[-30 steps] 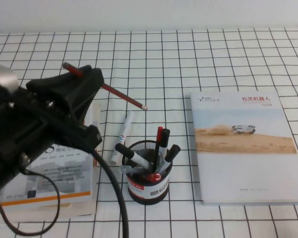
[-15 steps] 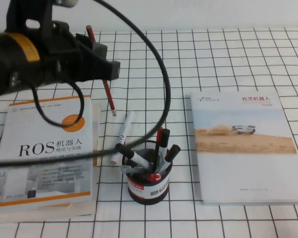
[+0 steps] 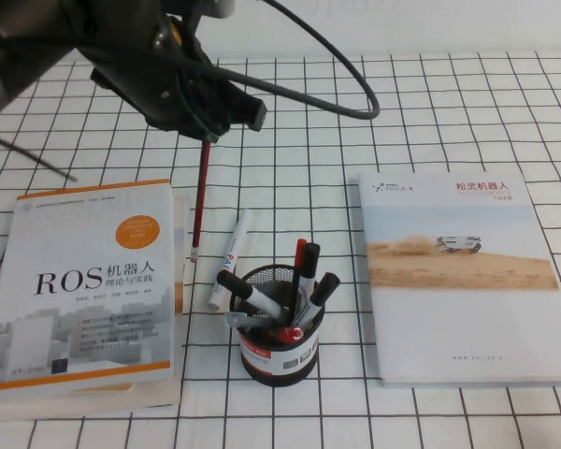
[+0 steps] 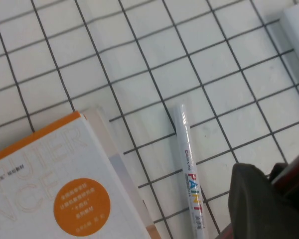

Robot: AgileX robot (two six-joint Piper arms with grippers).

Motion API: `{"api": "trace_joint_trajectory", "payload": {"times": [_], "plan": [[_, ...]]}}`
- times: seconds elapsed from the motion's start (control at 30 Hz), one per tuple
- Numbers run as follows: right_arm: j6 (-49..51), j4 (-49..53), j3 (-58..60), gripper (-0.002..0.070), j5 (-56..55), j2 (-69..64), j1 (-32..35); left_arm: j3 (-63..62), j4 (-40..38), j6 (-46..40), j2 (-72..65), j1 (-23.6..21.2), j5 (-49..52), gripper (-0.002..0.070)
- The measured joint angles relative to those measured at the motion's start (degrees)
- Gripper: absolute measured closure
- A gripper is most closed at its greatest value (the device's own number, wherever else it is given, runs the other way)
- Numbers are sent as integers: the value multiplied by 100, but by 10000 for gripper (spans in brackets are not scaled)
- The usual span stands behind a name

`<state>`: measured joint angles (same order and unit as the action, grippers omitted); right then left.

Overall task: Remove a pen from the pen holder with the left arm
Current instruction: 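Take a marker out of the pen holder and lay it on the table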

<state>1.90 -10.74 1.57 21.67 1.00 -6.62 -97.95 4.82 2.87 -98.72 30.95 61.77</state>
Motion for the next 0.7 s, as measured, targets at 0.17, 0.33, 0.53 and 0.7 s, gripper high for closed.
{"api": "trace_joint_trajectory", "payload": {"times": [0.17,0.33,0.53,0.7], "plan": [[0,-4,0,688,0,0,0,-838,-339,-287,-937,-230,612,649],[0,-13,0,688,0,0,0,-1496,-482,-448,-1814,-480,878,649],[0,-26,0,688,0,0,0,-2091,-837,-669,-2630,-687,848,649],[0,-26,0,688,0,0,0,-2481,-979,-730,-3078,-767,810,649]]}}
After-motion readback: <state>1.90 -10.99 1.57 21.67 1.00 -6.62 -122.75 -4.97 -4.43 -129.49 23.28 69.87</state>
